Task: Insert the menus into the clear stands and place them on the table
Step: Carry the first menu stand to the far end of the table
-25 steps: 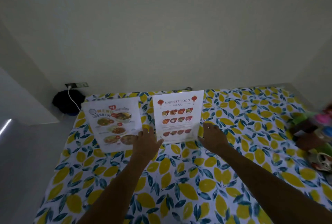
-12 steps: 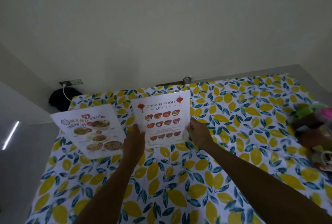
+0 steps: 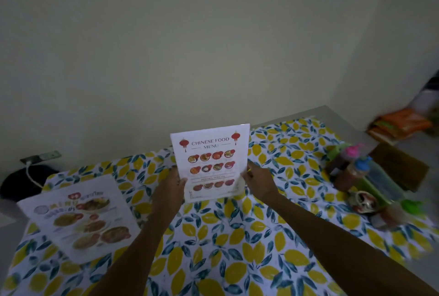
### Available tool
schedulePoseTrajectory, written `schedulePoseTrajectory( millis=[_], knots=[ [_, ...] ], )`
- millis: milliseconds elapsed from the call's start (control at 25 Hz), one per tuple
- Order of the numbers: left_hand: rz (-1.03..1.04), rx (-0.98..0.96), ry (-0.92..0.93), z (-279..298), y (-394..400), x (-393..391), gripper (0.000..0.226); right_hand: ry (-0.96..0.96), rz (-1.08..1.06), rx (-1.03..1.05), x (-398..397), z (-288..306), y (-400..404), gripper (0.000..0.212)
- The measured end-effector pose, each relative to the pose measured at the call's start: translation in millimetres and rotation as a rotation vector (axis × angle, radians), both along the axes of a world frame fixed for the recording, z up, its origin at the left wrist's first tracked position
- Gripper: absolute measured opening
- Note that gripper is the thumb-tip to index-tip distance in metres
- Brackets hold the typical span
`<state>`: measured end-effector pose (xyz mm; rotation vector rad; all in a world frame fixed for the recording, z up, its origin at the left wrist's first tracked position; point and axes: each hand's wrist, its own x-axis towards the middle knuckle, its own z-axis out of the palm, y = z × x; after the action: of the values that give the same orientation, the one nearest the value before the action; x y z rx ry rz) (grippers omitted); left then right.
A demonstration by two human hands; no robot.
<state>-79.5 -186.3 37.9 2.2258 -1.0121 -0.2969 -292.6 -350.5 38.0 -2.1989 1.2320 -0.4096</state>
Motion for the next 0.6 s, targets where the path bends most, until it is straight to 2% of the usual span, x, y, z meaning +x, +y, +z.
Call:
schedulePoseTrajectory(
  millis=[320, 600],
  knots=[
    [-0.199, -0.132, -0.052, 38, -121, -57, 0.019, 0.014, -0.134, -0.117, -76, 47, -104, 0.018],
    [-0.225, -0.142, -0.101, 35, -293, -128, 0.018, 0.02, -0.177, -0.178, -150, 45, -277, 0.019]
  ],
)
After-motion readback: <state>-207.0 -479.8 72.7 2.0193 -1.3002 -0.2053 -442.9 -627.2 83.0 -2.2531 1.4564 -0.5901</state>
